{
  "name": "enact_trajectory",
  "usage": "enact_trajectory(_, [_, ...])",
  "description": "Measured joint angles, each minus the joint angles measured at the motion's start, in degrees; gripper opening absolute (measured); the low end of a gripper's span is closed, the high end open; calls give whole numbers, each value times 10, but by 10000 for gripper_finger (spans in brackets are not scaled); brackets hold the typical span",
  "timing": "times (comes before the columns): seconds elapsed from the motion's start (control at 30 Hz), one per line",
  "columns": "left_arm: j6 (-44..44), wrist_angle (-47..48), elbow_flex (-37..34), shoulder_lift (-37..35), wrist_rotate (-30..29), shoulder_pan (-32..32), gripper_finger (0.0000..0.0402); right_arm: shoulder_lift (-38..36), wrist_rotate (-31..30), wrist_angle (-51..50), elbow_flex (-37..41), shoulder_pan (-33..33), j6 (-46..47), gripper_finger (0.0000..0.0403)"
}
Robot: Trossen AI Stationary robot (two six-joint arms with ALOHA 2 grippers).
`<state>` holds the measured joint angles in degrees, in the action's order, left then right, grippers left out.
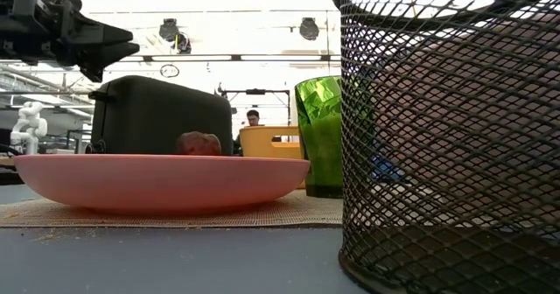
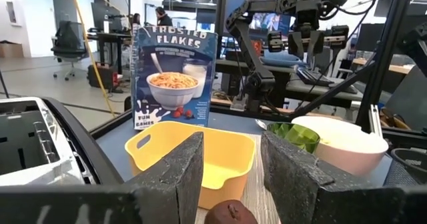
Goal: Arrange a breakfast setting
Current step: Return to Home Position
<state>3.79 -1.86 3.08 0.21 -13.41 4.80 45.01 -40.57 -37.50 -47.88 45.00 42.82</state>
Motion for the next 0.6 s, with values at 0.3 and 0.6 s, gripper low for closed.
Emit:
enact_trajectory(0.3, [7,-28,-25,1,8,0,154,-47,-1,0,0,-9,-52,3])
enact_trajectory(0.6, [6,-27,-25,1,31,0,154,-125,-3,0,0,-12,-158,1])
